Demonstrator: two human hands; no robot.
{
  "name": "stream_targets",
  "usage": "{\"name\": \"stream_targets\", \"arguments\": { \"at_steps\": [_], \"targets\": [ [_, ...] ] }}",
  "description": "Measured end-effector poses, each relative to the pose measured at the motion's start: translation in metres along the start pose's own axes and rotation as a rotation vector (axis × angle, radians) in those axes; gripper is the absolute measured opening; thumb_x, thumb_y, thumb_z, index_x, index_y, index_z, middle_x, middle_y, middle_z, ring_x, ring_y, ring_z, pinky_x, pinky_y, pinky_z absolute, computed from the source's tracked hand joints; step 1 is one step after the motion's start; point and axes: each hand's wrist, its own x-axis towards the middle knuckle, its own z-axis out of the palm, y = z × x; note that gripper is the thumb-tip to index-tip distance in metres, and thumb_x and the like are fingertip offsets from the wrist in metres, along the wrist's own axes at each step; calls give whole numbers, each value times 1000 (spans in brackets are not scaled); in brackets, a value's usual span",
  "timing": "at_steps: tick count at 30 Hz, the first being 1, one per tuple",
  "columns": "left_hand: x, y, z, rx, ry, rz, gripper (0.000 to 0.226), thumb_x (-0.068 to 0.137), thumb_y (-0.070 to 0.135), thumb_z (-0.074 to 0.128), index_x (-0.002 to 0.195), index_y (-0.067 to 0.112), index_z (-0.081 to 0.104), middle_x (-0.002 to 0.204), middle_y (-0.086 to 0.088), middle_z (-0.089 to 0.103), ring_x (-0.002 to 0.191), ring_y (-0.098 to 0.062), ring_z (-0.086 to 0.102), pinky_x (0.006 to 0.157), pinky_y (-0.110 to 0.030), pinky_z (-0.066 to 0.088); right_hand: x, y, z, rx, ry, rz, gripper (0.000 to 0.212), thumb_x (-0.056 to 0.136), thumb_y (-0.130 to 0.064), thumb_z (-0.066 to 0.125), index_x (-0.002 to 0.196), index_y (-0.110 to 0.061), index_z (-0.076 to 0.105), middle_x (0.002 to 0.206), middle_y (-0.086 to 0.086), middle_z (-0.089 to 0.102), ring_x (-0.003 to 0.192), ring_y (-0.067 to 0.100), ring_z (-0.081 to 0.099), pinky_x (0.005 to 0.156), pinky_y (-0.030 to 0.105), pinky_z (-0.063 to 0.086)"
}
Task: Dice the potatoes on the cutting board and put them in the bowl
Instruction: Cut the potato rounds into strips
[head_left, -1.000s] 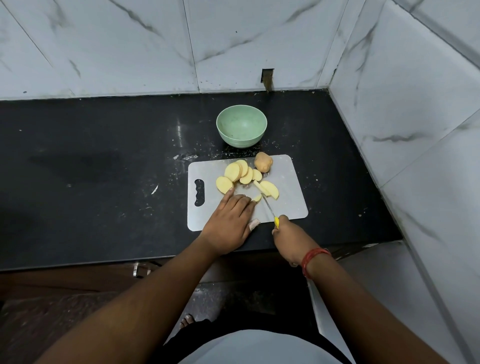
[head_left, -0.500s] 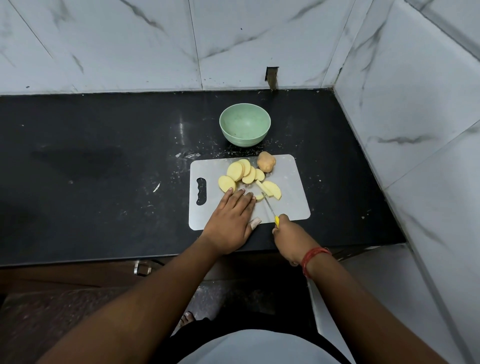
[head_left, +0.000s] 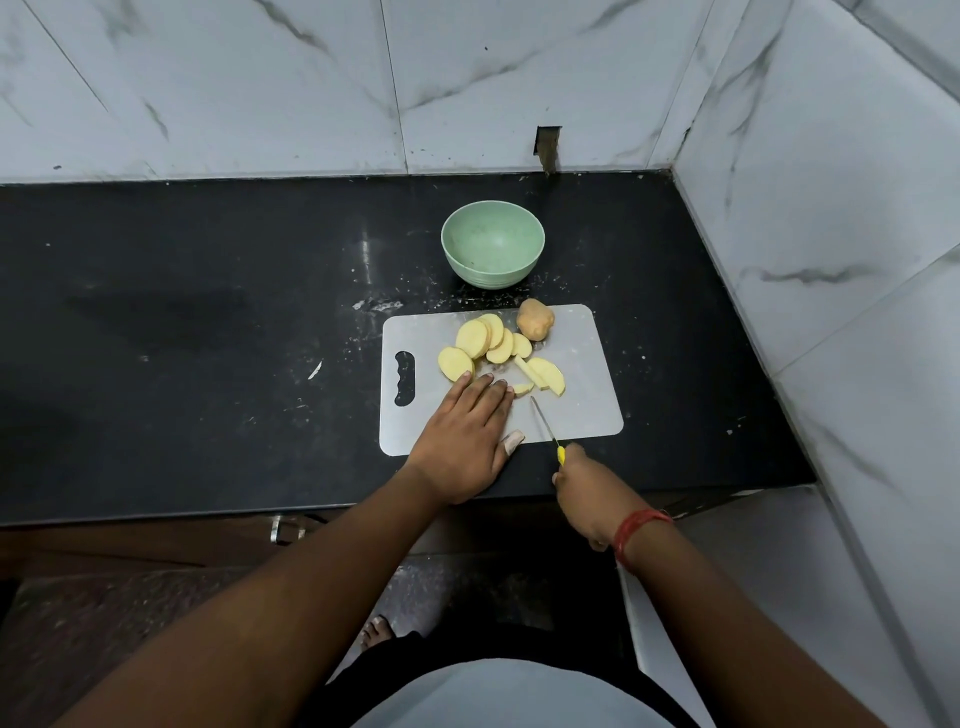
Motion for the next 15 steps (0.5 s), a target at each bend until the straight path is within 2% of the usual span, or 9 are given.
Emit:
{"name": "stream_targets", "arguments": {
  "at_steps": [2,3,7,12,15],
  "targets": [
    [0,0,0,1,1,2,64,107,48,32,148,2,49,148,-14,52,142,-33,39,124,-49,22,-6,1,-2,24,8,3,8,102,-15,37,109,-10,38,76,0,47,63,12,49,48,24,33],
    [0,0,-1,0,0,1,64,107,48,31,148,2,49,148,-14,52,143,-33,39,124,-49,22,-7,-1,-4,31,23,-11,8,103,-16,37,107,-10,38,75,0,47,60,10,48,45,24,30],
    [-1,0,0,-7,-8,1,65,107,48,29,149,3,48,150,-14,51,143,-33,38,125,-49,21,-5,-13,-9,17,58,-50,7,104,-19,38,103,-12,36,79,3,49,63,12,48,46,26,30],
    [-1,0,0,-7,-10,2,64,107,48,30,149,3,48,149,-14,51,143,-33,38,124,-49,21,5,-22,-9,-4,11,2,10,103,-19,38,108,-10,37,83,4,46,68,13,47,48,27,31],
    [1,1,-1,-6,-13,-3,65,107,49,29,149,2,48,149,-15,51,144,-33,38,125,-49,21,13,-24,-8,0,-7,37,7,101,-17,38,103,-12,34,82,4,45,68,13,44,50,27,32]
  ]
}}
